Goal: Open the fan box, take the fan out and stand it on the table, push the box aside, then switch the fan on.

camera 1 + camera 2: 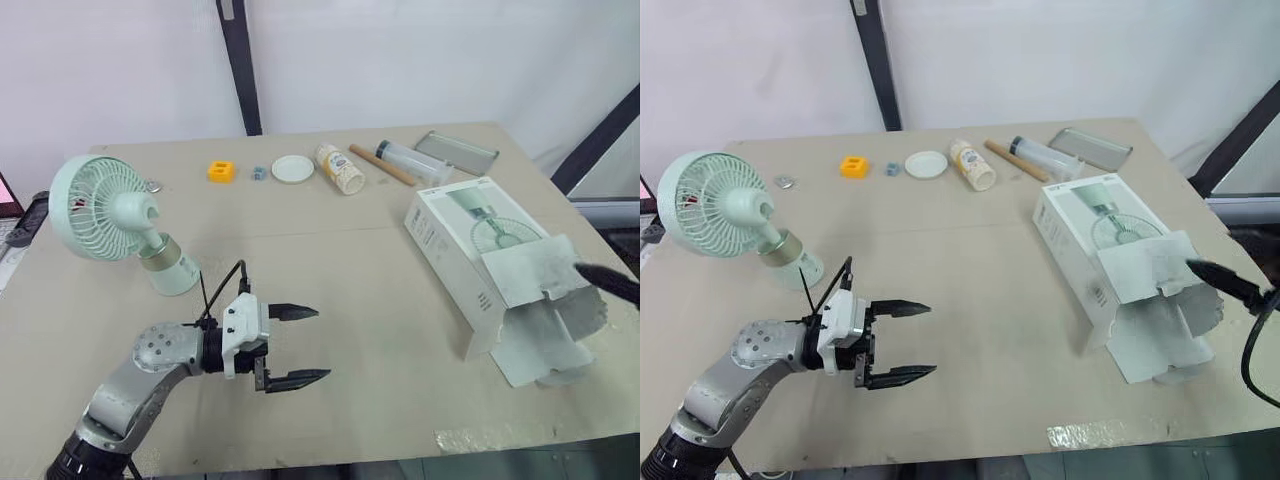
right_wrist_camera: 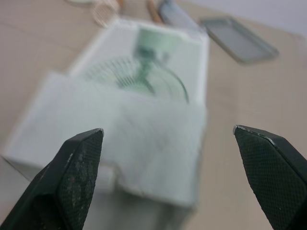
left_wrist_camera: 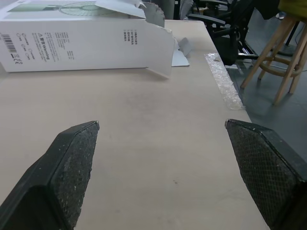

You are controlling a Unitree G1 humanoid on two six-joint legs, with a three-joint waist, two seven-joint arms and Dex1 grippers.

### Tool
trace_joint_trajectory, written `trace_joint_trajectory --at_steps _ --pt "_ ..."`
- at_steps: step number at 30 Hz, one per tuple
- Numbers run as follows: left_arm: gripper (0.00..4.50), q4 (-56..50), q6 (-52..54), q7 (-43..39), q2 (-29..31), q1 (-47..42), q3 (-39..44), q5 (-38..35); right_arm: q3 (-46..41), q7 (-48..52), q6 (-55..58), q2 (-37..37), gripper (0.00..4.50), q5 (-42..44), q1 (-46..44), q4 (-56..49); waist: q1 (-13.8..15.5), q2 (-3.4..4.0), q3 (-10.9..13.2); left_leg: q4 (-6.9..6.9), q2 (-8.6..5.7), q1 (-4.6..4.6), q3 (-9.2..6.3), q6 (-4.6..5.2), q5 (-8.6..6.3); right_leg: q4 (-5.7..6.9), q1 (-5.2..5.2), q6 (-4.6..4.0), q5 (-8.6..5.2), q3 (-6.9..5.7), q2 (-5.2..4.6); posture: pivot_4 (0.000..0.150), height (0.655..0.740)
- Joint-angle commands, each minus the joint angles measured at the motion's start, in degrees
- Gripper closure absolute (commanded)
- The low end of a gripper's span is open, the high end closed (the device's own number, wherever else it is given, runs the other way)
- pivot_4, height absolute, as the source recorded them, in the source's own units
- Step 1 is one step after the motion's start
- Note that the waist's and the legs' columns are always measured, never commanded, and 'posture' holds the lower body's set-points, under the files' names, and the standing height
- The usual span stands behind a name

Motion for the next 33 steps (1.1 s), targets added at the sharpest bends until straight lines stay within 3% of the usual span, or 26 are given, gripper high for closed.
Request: trace_joint_trajectory --at_steps 1,5,12,22,28,33 --pt "0.0 -2.36 1.66 2.96 -0.77 -0.45 1.68 -1.37 11.47 -2.53 4.76 7.69 0.06 5.75 -5.86 -17.95 -0.02 -0.05 0.02 0.0 0.17 0.15 -0.04 0.07 -0.05 -0.1 0.19 -0.01 0.01 0.0 0.17 0.15 0.74" --pt "0.0 -3.61 2.63 5.68 -0.61 0.55 3.56 -1.44 20.98 -4.83 8.31 15.26 0.06 8.72 -11.27 -27.76 0.89 -0.17 0.11 0.12 0.15 0.08 -0.52 0.0 -0.03 -0.23 0.04 -0.02 0.02 -0.14 0.15 0.15 0.74" --pt "0.0 -4.76 4.14 13.17 -2.15 3.78 9.14 -2.36 30.84 -5.27 7.88 21.85 0.06 7.05 -12.22 -34.88 1.84 -0.29 0.07 0.29 -0.05 -1.08 -0.91 -0.54 0.16 -0.15 -0.97 0.01 0.08 -0.7 -0.41 0.15 0.74" --pt "0.0 -8.47 4.75 26.25 -8.63 11.82 15.34 -2.28 39.17 -8.17 3.12 32.44 0.06 1.6 -13.7 -32.11 1.51 -0.3 0.08 0.28 -0.05 -1.02 -0.9 -0.53 0.15 -0.13 -0.96 -0.04 0.11 -0.74 -0.42 0.15 0.74" --pt "0.0 -12.44 5.19 33.84 -12.17 16.02 18.92 -1.93 42.47 -5.27 -11.04 34.09 0.06 -7.95 -12.12 -27.21 1.5 -0.32 0.06 0.26 -0.07 -1.0 -0.88 -0.56 0.15 -0.12 -0.96 -0.04 0.11 -0.81 -0.43 0.15 0.74" --pt "0.0 -15.75 4.84 39.22 -15.48 21.24 22.75 -2.25 41.83 -5.27 -13.69 36.07 0.06 -7.38 -12.81 -24.62 1.45 -0.33 0.06 0.25 -0.04 -0.97 -0.85 -0.65 0.19 -0.11 -0.96 -0.05 0.12 -0.79 -0.41 0.15 0.74"
